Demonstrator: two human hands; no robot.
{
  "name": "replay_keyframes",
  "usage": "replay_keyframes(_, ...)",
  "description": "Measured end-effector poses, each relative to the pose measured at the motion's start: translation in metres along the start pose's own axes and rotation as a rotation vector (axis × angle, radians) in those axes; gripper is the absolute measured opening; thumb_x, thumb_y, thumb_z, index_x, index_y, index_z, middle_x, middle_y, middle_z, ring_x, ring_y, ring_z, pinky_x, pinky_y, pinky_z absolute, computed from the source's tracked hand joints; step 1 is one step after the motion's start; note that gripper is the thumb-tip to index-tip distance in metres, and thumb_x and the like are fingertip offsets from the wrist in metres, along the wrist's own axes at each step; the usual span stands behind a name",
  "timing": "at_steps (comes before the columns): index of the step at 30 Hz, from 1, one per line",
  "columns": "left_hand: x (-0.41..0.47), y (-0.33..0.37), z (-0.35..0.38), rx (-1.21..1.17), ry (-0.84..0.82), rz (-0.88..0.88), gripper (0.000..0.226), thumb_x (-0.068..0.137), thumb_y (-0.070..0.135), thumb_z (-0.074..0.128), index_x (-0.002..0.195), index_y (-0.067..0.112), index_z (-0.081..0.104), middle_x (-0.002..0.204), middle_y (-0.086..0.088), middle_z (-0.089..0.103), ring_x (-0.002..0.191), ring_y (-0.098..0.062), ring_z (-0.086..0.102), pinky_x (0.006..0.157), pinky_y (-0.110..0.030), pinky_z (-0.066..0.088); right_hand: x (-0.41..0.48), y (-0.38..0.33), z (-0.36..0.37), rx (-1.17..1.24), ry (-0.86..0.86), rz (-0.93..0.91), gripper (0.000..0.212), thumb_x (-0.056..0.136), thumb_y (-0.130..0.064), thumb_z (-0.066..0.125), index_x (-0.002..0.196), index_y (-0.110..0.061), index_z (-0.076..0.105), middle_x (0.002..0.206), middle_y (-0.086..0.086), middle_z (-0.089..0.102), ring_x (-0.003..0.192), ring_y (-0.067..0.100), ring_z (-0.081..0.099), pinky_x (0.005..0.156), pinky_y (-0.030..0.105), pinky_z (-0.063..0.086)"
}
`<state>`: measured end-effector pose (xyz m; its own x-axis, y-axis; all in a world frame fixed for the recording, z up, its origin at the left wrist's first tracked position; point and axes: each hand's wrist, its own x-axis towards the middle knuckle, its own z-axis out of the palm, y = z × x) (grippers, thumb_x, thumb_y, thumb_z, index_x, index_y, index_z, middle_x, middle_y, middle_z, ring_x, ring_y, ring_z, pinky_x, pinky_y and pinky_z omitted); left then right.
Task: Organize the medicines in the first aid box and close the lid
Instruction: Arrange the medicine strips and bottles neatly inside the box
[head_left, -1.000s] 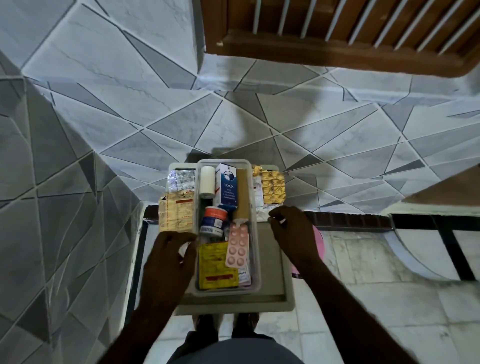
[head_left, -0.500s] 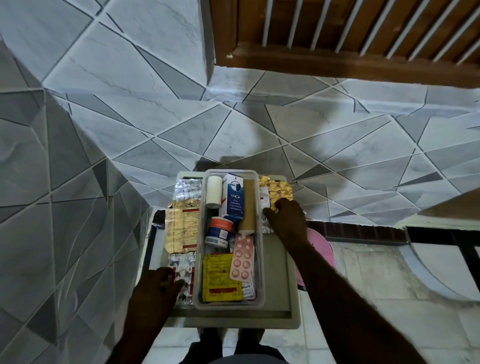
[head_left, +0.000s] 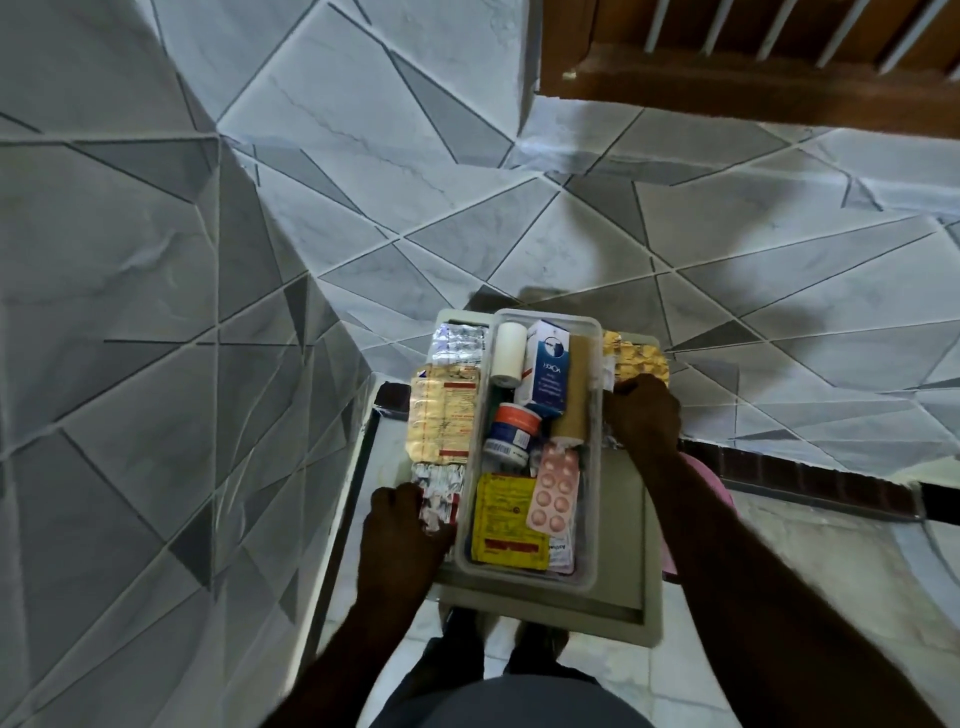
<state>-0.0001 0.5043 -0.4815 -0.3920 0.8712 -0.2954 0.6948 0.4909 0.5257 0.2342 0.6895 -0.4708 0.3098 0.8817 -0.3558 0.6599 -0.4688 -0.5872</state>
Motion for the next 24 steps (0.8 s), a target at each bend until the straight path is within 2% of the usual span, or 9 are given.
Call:
replay_keyframes(2, -0.001, 0.002, 0.002, 0.029, 0.040, -0.048, 0.059, 0.066, 0.032, 0.082, 0.115, 0.011, 0.058, 0.111, -0.015, 0.052, 0.094, -0.034, 0.058, 0.077, -0.041, 0.051, 0.000, -0.002, -0.001, 0.075, -0.029, 0.042, 0.025, 0.077, -0.036, 0.072, 0.073, -0.012, 0.066, 0.081, 0.011, 0.071, 0.070, 0.029, 0.069, 0.067, 0.037, 0.059)
replay_keyframes(3, -0.001, 0.003, 0.002, 0.059, 0.061, -0.076, 0.064, 0.065, 0.036, 0.081, 0.119, 0.012, 0.056, 0.114, -0.016, 0.051, 0.099, -0.035, 0.056, 0.079, -0.044, 0.050, -0.001, -0.004, -0.003, 0.123, -0.046, 0.068, 0.022, 0.078, -0.029, 0.072, 0.068, -0.012, 0.063, 0.078, 0.011, 0.070, 0.062, 0.024, 0.067, 0.056, 0.029, 0.057)
replay_keyframes(5, -0.002, 0.005, 0.002, 0.113, 0.068, -0.118, 0.072, 0.065, 0.043, 0.080, 0.125, 0.015, 0.051, 0.121, -0.014, 0.049, 0.106, -0.034, 0.051, 0.082, -0.045, 0.049, -0.004, -0.004, -0.008, 0.218, -0.077, 0.113, 0.017, 0.079, -0.016, 0.075, 0.070, -0.007, 0.064, 0.075, 0.012, 0.066, 0.043, 0.013, 0.061, 0.035, 0.014, 0.042)
replay_keyframes(6, -0.001, 0.004, 0.001, 0.119, 0.061, -0.123, 0.074, 0.065, 0.045, 0.079, 0.126, 0.016, 0.050, 0.122, -0.013, 0.048, 0.108, -0.033, 0.050, 0.083, -0.044, 0.049, -0.007, -0.004, -0.011, 0.276, -0.090, 0.128, 0.014, 0.078, -0.013, 0.076, 0.075, -0.002, 0.067, 0.075, 0.013, 0.067, 0.039, 0.011, 0.060, 0.031, 0.012, 0.038)
replay_keyframes(8, 0.001, -0.001, 0.001, 0.113, 0.041, -0.112, 0.074, 0.065, 0.046, 0.079, 0.127, 0.017, 0.049, 0.123, -0.012, 0.047, 0.108, -0.031, 0.049, 0.083, -0.043, 0.049, -0.013, -0.003, -0.017, 0.399, -0.096, 0.145, 0.016, 0.078, -0.010, 0.076, 0.081, 0.003, 0.069, 0.074, 0.015, 0.068, 0.044, 0.014, 0.063, 0.033, 0.014, 0.042)
replay_keyframes(11, 0.005, -0.007, -0.001, 0.089, 0.025, -0.080, 0.074, 0.066, 0.046, 0.080, 0.127, 0.017, 0.049, 0.123, -0.012, 0.048, 0.108, -0.031, 0.049, 0.085, -0.043, 0.049, -0.018, 0.002, -0.025, 0.449, -0.077, 0.133, 0.014, 0.080, -0.015, 0.076, 0.077, -0.003, 0.067, 0.067, 0.011, 0.065, 0.049, 0.016, 0.060, 0.041, 0.022, 0.046)
replay_keyframes(16, 0.026, -0.009, -0.011, -0.009, 0.042, -0.081, 0.069, 0.072, 0.061, 0.068, 0.123, 0.017, 0.054, 0.120, -0.013, 0.054, 0.102, -0.029, 0.059, 0.084, -0.037, 0.051, -0.021, 0.013, -0.036, 0.541, -0.084, 0.162, 0.011, 0.079, -0.015, 0.077, 0.084, -0.008, 0.070, 0.077, 0.012, 0.070, 0.060, 0.021, 0.064, 0.051, 0.027, 0.048)
replay_keyframes(21, 0.063, 0.012, -0.027, -0.210, 0.073, -0.111, 0.053, 0.085, 0.047, 0.063, 0.124, 0.012, 0.056, 0.117, -0.012, 0.059, 0.104, -0.024, 0.058, 0.079, -0.029, 0.042, -0.034, 0.013, -0.047, 0.582, -0.094, 0.171, 0.016, 0.081, -0.016, 0.074, 0.093, -0.007, 0.068, 0.080, 0.009, 0.070, 0.066, 0.020, 0.062, 0.059, 0.029, 0.049)
replay_keyframes(24, 0.080, 0.020, -0.029, -0.282, 0.069, -0.081, 0.037, 0.088, 0.039, 0.063, 0.114, 0.014, 0.061, 0.102, -0.004, 0.067, 0.089, -0.016, 0.063, 0.074, -0.029, 0.047, -0.042, 0.010, -0.052, 0.592, -0.090, 0.161, 0.017, 0.083, -0.015, 0.072, 0.095, -0.004, 0.067, 0.084, 0.012, 0.070, 0.067, 0.020, 0.061, 0.061, 0.030, 0.049)
